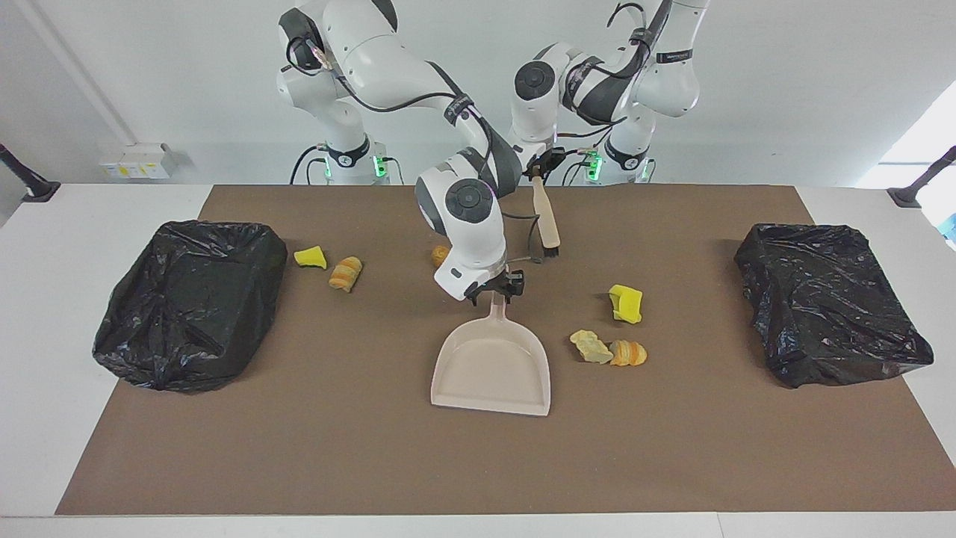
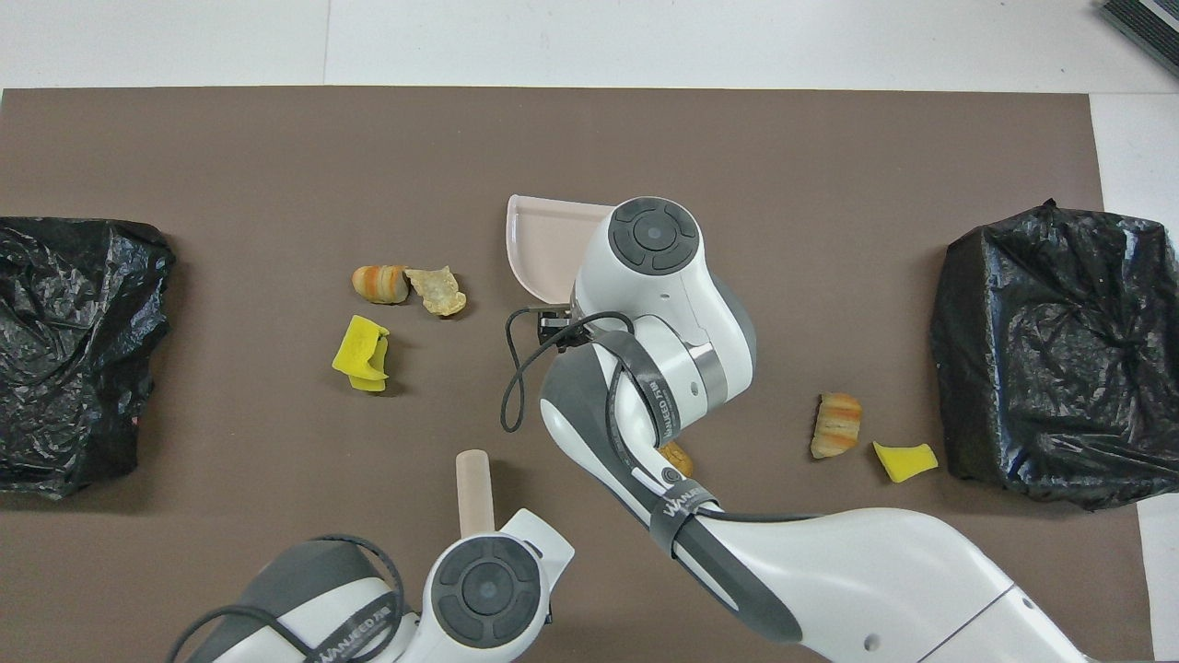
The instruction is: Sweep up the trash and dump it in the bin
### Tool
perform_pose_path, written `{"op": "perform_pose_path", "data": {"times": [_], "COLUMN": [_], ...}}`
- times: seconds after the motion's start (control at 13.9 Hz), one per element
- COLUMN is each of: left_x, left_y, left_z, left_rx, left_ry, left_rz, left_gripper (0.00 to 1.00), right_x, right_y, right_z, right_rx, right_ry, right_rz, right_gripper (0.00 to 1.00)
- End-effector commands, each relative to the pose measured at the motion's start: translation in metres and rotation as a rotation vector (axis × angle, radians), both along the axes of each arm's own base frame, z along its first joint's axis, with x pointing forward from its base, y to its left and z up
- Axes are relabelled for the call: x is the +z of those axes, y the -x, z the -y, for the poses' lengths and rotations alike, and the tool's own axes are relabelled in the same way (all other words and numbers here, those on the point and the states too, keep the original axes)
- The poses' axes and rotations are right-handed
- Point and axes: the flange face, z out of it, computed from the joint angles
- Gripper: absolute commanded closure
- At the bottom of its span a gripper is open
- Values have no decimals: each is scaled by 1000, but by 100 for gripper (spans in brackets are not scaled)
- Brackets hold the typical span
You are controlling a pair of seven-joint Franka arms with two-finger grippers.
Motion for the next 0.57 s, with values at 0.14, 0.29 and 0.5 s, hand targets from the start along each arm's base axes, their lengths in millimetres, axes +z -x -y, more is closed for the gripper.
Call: {"op": "perform_pose_path", "data": {"times": [0.14, 0.29, 0.5], "left_x": [66, 79, 80], "left_y": [-35, -61, -92], "left_z": [-83, -108, -133], "left_rx": [18, 54, 137], "left_ry": [92, 114, 116], "left_rz": [-13, 2, 23], "left_gripper": [100, 100, 100], "right_x": [5, 2, 2], "right_y": [20, 23, 27], "right_z": [6, 8, 5], "right_rx": [-25, -24, -3], "right_ry": [12, 19, 20], "right_rz": [-45, -50, -50], "right_gripper": [40, 42, 96]}}
